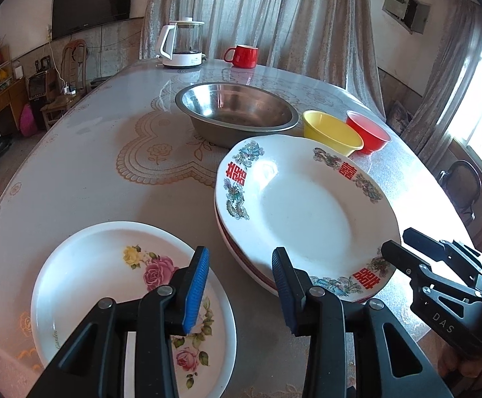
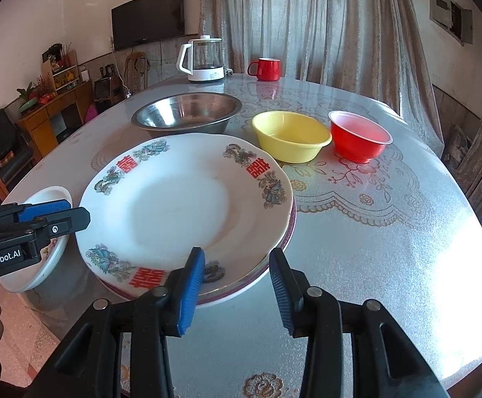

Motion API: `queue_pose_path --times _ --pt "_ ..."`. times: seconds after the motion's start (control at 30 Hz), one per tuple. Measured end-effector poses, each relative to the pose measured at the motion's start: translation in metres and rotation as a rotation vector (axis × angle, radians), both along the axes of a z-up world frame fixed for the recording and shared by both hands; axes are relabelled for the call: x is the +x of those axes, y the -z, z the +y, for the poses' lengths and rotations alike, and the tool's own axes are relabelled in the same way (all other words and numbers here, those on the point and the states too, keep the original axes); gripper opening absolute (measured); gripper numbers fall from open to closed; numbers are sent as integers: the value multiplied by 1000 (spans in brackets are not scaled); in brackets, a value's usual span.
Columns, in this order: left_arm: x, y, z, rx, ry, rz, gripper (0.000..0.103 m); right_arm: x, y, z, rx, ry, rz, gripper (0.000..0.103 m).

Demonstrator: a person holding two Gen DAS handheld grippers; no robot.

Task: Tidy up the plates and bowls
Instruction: 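Grasp the rim of the pink-rose plate with the left gripper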

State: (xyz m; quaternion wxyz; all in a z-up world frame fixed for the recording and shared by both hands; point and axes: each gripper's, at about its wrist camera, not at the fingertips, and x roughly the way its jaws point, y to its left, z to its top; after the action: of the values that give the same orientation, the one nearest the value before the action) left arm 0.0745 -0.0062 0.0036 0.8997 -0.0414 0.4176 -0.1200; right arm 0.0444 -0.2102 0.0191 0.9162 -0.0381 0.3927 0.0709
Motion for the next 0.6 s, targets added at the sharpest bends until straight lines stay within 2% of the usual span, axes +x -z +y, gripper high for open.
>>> queue_pose_path --times 0.23,0.43,0.6 --pt "-5 -4 9 12 -25 -27 40 -12 -11 -3 14 19 -43 40" --pt "-9 -4 19 7 -44 -34 43 -21 -17 14 46 -65 -65 40" --pt "-12 -3 30 -4 -70 -33 45 -28 -21 35 109 -194 -58 40"
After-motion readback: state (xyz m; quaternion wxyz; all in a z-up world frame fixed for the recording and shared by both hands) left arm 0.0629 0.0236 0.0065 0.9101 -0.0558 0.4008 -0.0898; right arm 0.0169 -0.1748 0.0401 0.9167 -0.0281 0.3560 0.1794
